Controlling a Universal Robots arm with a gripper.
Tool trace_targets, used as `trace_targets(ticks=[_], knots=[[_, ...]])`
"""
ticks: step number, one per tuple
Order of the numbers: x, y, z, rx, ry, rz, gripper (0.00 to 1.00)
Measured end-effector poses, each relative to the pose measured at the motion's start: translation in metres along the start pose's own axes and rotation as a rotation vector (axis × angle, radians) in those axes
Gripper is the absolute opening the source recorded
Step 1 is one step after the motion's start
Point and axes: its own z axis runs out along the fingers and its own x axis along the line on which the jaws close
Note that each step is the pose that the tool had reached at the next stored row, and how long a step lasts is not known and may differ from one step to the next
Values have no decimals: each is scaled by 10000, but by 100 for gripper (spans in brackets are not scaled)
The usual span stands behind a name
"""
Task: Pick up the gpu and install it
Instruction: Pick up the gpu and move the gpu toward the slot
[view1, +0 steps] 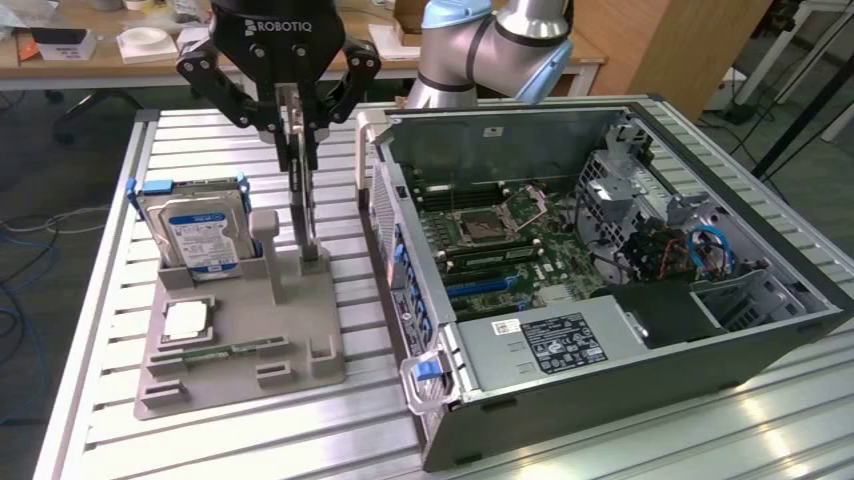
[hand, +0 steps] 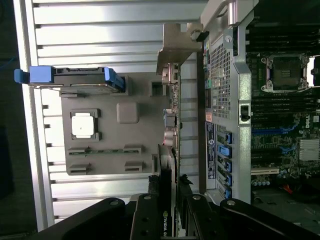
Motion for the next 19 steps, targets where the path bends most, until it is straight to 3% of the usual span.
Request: trace_targets(ticks=[19], knots=[[-151, 10, 5, -1, -1, -1, 26]])
